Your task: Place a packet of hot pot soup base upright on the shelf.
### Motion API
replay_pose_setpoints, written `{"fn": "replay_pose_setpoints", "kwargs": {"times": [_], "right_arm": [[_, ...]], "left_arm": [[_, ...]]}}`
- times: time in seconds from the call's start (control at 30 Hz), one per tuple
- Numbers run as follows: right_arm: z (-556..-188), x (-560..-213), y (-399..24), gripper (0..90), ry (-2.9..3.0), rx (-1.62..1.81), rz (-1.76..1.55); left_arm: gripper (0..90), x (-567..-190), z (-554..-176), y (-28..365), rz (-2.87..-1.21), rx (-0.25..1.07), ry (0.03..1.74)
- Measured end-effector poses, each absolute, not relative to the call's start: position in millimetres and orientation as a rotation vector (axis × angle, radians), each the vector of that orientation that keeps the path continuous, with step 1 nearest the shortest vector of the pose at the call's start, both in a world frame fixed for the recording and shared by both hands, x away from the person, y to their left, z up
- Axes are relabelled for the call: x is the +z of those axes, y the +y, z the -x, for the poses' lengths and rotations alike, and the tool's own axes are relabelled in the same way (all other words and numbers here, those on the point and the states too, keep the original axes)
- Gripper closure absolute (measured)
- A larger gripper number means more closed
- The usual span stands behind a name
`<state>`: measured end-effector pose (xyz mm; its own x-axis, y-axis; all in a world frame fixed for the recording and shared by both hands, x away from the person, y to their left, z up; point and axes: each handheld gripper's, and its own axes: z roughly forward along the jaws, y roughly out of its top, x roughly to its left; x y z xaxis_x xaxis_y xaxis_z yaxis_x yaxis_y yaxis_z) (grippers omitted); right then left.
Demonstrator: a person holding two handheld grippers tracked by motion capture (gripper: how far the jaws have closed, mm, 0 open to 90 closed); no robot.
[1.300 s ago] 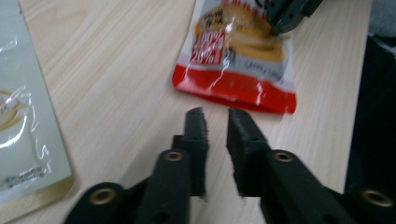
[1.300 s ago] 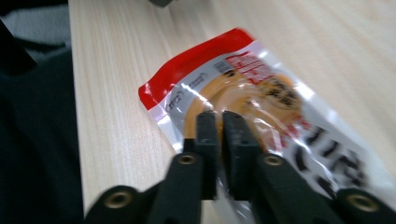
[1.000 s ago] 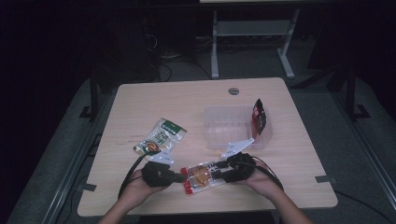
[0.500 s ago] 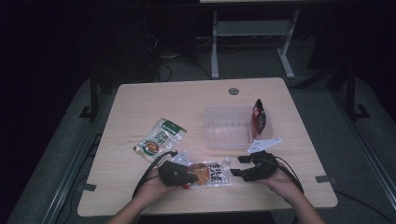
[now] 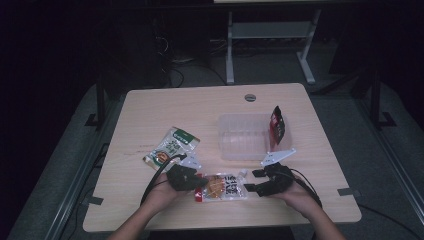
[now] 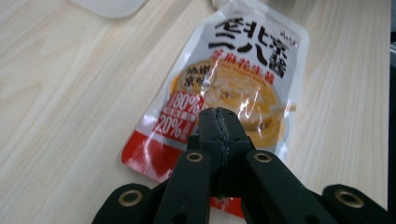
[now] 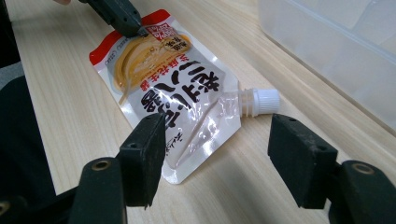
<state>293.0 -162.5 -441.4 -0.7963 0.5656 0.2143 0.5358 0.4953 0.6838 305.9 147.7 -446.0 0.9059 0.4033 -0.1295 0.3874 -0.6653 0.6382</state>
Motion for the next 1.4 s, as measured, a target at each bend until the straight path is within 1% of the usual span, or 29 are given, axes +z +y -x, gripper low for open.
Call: {"fn": "replay_pose_setpoints", "kwargs": {"times": [0.23, 0.37, 0.7, 0.93, 1.17, 1.23, 1.3, 1.33, 1.4], "right_arm": [[-294, -442, -169, 36.2, 2.682, 1.199, -1.034], [-295, -444, -168, 36.0, 2.697, 1.193, -1.025], [-297, -458, -156, 36.4, 2.789, 1.193, -1.046], [-300, -463, -149, 37.7, 2.83, 1.207, -1.062], [-301, -466, -141, 45.1, 2.858, 1.267, -1.061], [-303, -468, -139, 49.9, 2.859, 1.294, -1.072], [-307, -471, -136, 58.2, 2.871, 1.335, -1.094], [-307, -471, -136, 58.2, 2.871, 1.335, -1.094], [-307, -471, -135, 64.5, 2.867, 1.366, -1.095]], "left_arm": [[89.9, -450, -303, 146, -2.399, 0.064, 0.544], [89.9, -454, -301, 145, -2.391, 0.06, 0.56], [90.0, -457, -304, 144, -2.411, 0.057, 0.543], [90.0, -458, -303, 144, -2.402, 0.042, 0.565], [90.0, -458, -304, 145, -2.396, 0.029, 0.57], [90.0, -458, -305, 145, -2.395, 0.027, 0.57], [90.0, -458, -305, 145, -2.393, 0.026, 0.57], [90.0, -458, -305, 145, -2.393, 0.024, 0.569], [90.0, -459, -305, 145, -2.378, 0.021, 0.581]]}}
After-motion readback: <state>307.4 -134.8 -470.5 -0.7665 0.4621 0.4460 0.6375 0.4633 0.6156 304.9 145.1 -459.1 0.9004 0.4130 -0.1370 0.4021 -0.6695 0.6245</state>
